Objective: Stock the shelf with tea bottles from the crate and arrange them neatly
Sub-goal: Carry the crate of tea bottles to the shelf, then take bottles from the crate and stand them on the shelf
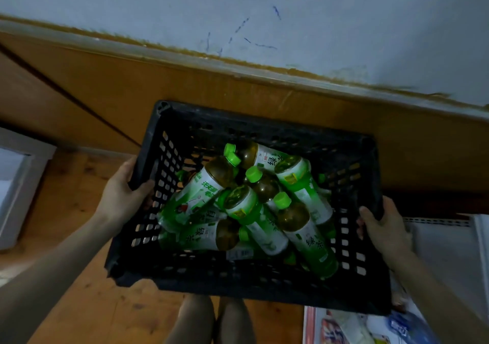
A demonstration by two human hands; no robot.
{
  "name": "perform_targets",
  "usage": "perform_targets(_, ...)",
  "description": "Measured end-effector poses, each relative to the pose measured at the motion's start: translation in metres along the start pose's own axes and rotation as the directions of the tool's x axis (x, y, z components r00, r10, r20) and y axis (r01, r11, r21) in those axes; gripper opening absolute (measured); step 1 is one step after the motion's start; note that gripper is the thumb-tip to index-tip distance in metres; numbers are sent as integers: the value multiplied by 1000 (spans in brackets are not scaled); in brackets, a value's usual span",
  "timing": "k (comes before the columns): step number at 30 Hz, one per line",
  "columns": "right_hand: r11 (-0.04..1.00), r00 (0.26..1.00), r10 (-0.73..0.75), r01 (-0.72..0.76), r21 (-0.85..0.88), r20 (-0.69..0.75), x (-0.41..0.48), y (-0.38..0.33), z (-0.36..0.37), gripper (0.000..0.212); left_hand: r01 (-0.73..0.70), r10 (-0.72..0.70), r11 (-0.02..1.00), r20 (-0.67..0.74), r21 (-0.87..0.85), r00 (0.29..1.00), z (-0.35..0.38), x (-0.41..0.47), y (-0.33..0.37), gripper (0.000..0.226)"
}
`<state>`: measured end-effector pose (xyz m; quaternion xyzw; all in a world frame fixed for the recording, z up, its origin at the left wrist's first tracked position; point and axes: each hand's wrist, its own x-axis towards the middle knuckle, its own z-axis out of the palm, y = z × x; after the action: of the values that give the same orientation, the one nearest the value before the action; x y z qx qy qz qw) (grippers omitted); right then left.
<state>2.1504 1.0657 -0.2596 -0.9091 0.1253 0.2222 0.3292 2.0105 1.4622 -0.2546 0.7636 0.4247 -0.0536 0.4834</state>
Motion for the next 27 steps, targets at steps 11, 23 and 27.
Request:
perform_targets(11, 975, 984, 152, -165, 148, 94, 8, -4, 1, 23, 10, -15, 996, 54, 91, 998, 0, 5, 0, 53)
perform_targets(23, 968, 959, -189, 218, -122, 211, -2, -46, 33, 65, -358, 150, 812, 429, 461, 891, 60, 9, 23, 79)
perform_targets(27, 992, 930, -71, 104, -72, 362, 11, -47, 57, 75, -232, 56, 899, 429, 372, 902, 76, 27, 18, 82)
